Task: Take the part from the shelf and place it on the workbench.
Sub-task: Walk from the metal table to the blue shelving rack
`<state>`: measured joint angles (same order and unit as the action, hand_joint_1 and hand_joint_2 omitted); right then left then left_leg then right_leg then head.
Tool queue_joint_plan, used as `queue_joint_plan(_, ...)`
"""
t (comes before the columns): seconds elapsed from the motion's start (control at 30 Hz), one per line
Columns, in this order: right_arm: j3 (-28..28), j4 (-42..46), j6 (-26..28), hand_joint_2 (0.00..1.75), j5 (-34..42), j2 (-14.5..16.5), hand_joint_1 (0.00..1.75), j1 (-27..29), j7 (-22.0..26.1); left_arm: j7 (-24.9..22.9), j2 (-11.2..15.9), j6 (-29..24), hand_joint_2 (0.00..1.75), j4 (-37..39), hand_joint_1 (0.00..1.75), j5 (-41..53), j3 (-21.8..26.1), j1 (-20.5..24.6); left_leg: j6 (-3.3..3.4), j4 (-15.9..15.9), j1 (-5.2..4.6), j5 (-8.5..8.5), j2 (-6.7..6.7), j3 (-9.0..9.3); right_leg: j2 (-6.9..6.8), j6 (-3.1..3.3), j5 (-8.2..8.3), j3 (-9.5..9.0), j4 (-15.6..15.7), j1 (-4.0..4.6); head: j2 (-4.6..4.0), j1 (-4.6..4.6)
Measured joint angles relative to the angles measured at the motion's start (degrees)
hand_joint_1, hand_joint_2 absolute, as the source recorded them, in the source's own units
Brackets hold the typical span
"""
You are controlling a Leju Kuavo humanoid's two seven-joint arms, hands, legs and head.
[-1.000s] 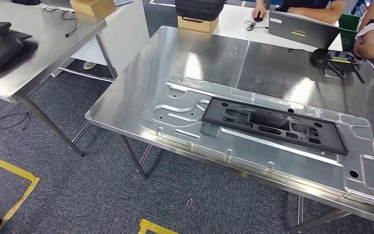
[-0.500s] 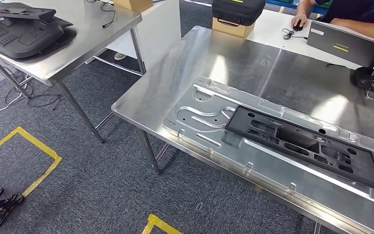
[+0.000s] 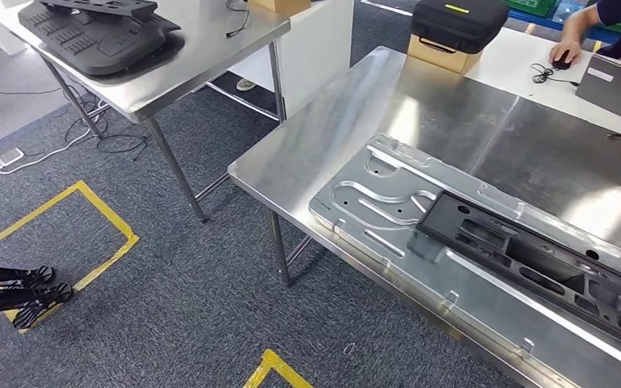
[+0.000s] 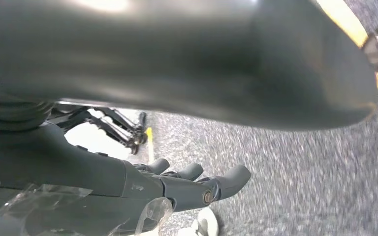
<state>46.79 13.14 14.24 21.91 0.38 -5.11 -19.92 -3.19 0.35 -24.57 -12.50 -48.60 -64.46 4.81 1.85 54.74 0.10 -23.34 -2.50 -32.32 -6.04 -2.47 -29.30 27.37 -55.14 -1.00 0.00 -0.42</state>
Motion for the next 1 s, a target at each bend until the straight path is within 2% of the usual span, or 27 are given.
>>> queue_joint_plan(0.07,0.1,0.0,-0.1,0.0,0.0,0.0,0.0,-0.2,-0.1,-0.1,0.0,-0.1,0.0,0.0,0.0,0.0,0.1,-0.2,0.43,-0.9,0.36,0.39,1.29,0.51,1.77,-0.58,-1.29,0.28,-1.5,-0.1,0.0,0.04)
queue_joint_plan(0.1,0.1,0.0,0.0,0.0,0.1,0.0,0.0,-0.2,-0.1,-0.2,-0.1,-0.1,0.0,0.0,0.0,0.0,0.1,-0.1,0.61,-1.2,0.59,0.59,1.9,0.78,3.31,-0.74,-2.77,1.43,-4.0,-0.13,0.0,0.11)
queue_joint_plan(0.13,0.2,0.0,0.1,0.0,0.2,0.0,0.0,-0.1,0.0,-0.4,-0.1,-0.1,0.0,0.0,0.0,0.0,0.1,0.0,0.72,-1.3,0.59,0.62,2.52,0.85,4.77,-0.83,-4.59,3.29,-7.7,-0.15,0.0,0.18)
queue_joint_plan(0.17,0.2,0.0,0.2,0.0,0.4,0.0,0.0,0.0,0.1,-0.9,-0.2,0.0,0.0,0.0,0.0,0.0,0.1,0.0,0.82,-1.3,0.61,0.6,3.17,0.84,5.47,-0.9,-6.25,5.51,-11.8,-0.18,0.0,0.22)
queue_joint_plan(0.2,0.3,0.0,0.5,0.0,0.6,0.0,0.0,0.1,0.2,-1.4,-0.2,0.1,0.0,0.0,0.0,0.0,0.1,0.1,0.85,-1.3,0.63,0.58,3.92,0.86,5.71,-1.04,-7.11,7.4,-15.0,-0.23,0.0,0.26)
queue_joint_plan(0.23,0.3,-0.1,0.8,0.0,0.9,0.0,0.0,0.2,0.3,-2.1,-0.3,0.3,0.0,0.0,0.0,0.0,0.2,0.1,0.81,-1.2,0.68,0.52,4.7,0.9,5.78,-1.22,-6.85,8.48,-16.4,-0.34,0.0,0.27)
queue_joint_plan(0.27,0.4,-0.1,1.2,0.0,1.2,0.0,0.0,0.2,0.5,-2.7,-0.3,0.4,0.0,0.0,0.0,0.1,0.2,0.1,0.71,-1.1,0.78,0.42,5.54,0.98,5.85,-1.43,-5.37,8.43,-15.4,-0.51,0.0,0.27)
queue_joint_plan(0.3,0.4,-0.1,1.6,0.0,1.4,0.0,0.0,0.2,0.7,-3.2,-0.3,0.5,0.0,0.0,0.0,0.1,0.2,0.1,0.47,-0.9,0.95,0.26,6.38,1.05,6.27,-1.7,-3.04,7.34,-12.2,-0.77,0.0,0.27)
queue_joint_plan(0.33,0.4,-0.1,1.9,0.0,1.7,-0.1,0.0,0.3,0.9,-3.4,-0.4,0.6,0.0,0.0,0.0,0.2,0.2,0.1,0.11,-0.6,1.15,0.01,7.19,1.02,7.41,-2.03,-0.84,5.77,-8.2,-1.15,0.0,0.28)
queue_joint_plan(0.37,0.4,-0.2,2.1,0.0,1.9,-0.1,0.0,0.3,1.1,-3.5,-0.4,0.5,0.0,0.0,0.0,0.2,0.2,0.2,-0.35,-0.1,1.18,-0.29,7.95,0.84,8.88,-2.18,0.62,4.42,-4.9,-1.39,-0.01,0.34)
queue_joint_plan(0.4,0.4,-0.2,2.3,0.0,2.0,-0.1,0.0,0.3,1.3,-3.4,-0.3,0.5,0.0,0.0,0.0,0.3,0.1,0.3,-0.76,0.4,1.17,-0.54,8.53,0.56,9.96,-2.02,1.36,3.59,-2.8,-1.57,0.0,0.39)
queue_joint_plan(0.43,0.4,-0.2,2.4,0.0,2.1,-0.1,0.0,0.3,1.5,-3.2,-0.3,0.3,0.0,0.0,0.0,0.3,0.1,0.4,-1.08,0.7,1.15,-0.68,9.02,0.28,10.65,-1.66,1.36,3.32,-2.0,-1.58,0.0,0.4)
queue_joint_plan(0.5,0.4,-0.2,2.5,0.0,2.1,-0.1,0.0,0.1,1.6,-2.3,-0.3,0.1,0.0,0.0,0.0,0.2,0.1,0.4,-1.45,0.7,1.29,-0.62,9.91,0.0,9.69,-0.43,1.22,3.35,-2.2,-1.34,0.01,0.32)
queue_joint_plan(0.53,0.4,-0.2,2.6,0.0,2.1,-0.2,0.0,0.1,1.6,-1.7,-0.3,0.0,0.0,0.0,0.0,0.1,0.1,0.4,-1.57,1.0,1.38,-0.79,9.56,-0.14,9.1,0.02,1.2,3.24,-2.2,-1.25,0.0,0.26)
queue_joint_plan(0.57,0.4,-0.2,2.6,0.0,2.1,-0.2,0.0,0.1,1.6,-1.0,-0.3,-0.1,0.0,0.0,0.0,0.0,0.2,0.4,-1.69,2.2,1.38,-1.45,8.41,-0.73,8.37,0.44,1.19,3.15,-2.1,-1.17,0.0,0.19)
queue_joint_plan(0.6,0.4,-0.2,2.7,0.0,2.1,-0.3,0.0,0.1,1.5,-0.3,-0.3,-0.1,0.0,0.0,0.0,0.0,0.2,0.4,-1.79,4.7,1.34,-2.68,6.89,-1.91,7.59,0.76,1.19,3.1,-2.1,-1.1,0.0,0.14)
queue_joint_plan(0.63,0.4,-0.3,2.8,0.0,2.1,-0.3,0.0,0.2,1.6,0.3,-0.3,-0.1,0.0,0.0,0.0,0.0,0.2,0.5,-1.88,8.4,1.23,-4.35,5.11,-3.71,6.86,0.98,1.13,3.06,-2.1,-0.91,0.0,0.07)
queue_joint_plan(0.67,0.4,-0.3,2.9,0.0,2.1,-0.4,0.0,0.2,1.6,0.7,-0.3,-0.1,0.0,0.0,0.0,0.0,0.2,0.6,-1.92,12.6,1.18,-6.04,4.04,-5.86,6.04,1.16,1.05,3.04,-2.1,-0.71,0.0,0.02)
queue_joint_plan(0.7,0.4,-0.3,3.0,0.0,2.1,-0.4,0.0,0.3,1.6,0.8,-0.3,-0.1,0.0,0.0,0.0,0.0,0.2,0.6,-1.88,16.1,1.16,-7.18,3.64,-7.68,5.22,1.3,0.95,3.01,-2.1,-0.5,0.0,0.01)
queue_joint_plan(0.73,0.4,-0.3,3.1,0.0,2.1,-0.5,0.0,0.3,1.7,0.8,-0.3,0.0,0.0,0.0,0.0,0.0,0.2,0.7,-1.69,18.0,1.08,-7.44,3.49,-8.7,4.41,1.42,0.84,2.93,-2.1,-0.29,0.0,-0.01)
queue_joint_plan(0.77,0.4,-0.4,3.3,0.0,2.1,-0.5,0.0,0.3,1.7,0.6,-0.3,0.1,0.0,0.0,0.0,0.0,0.2,0.7,-1.34,17.6,0.92,-6.71,3.42,-8.58,3.67,1.51,0.71,2.81,-2.1,-0.07,0.0,-0.02)
queue_joint_plan(0.8,0.4,-0.4,3.5,0.0,2.1,-0.6,0.0,0.3,1.8,0.2,-0.3,0.2,0.0,0.0,0.0,0.1,0.2,0.6,-0.78,14.9,0.64,-5.16,3.14,-7.27,2.99,1.59,0.56,2.62,-2.1,0.14,0.0,-0.02)
queue_joint_plan(0.83,0.4,-0.4,3.7,0.0,2.1,-0.6,0.0,0.2,1.9,-0.2,-0.3,0.4,0.0,0.0,0.0,0.1,0.2,0.6,0.03,10.8,0.16,-3.29,2.21,-5.15,2.35,1.65,0.41,2.38,-2.0,0.33,0.0,-0.02)
queue_joint_plan(0.9,0.4,-0.4,4.1,0.0,1.9,-0.7,0.0,0.1,2.0,-0.9,-0.4,0.7,0.0,0.0,0.0,0.3,0.1,0.6,1.45,3.8,-0.84,-1.09,-0.25,-1.69,1.24,1.5,0.05,1.93,-1.9,0.64,0.0,0.05)
queue_joint_plan(0.93,0.4,-0.4,4.3,0.0,1.7,-0.7,0.0,0.1,2.0,-1.1,-0.5,0.7,0.0,0.0,0.0,0.4,0.1,0.5,1.84,2.2,-1.21,-0.85,-1.05,-0.94,0.77,1.3,-0.12,1.8,-1.9,0.63,0.0,0.1)
queue_joint_plan(0.97,0.4,-0.4,4.4,0.0,1.7,-0.8,0.0,0.0,2.0,-1.3,-0.6,0.8,0.0,0.0,0.0,0.5,0.1,0.5,1.91,1.9,-1.4,-1.02,-1.07,-0.89,0.32,1.06,-0.26,1.63,-1.7,0.6,0.0,0.12)
queue_joint_plan(1.0,0.4,-0.4,4.5,0.0,1.7,-0.8,0.0,-0.1,1.9,-1.5,-0.6,0.8,0.0,0.0,0.0,0.5,0.1,0.4,1.85,1.5,-1.49,-0.91,-0.48,-0.78,-0.14,0.81,-0.36,1.39,-1.5,0.51,0.0,0.09)
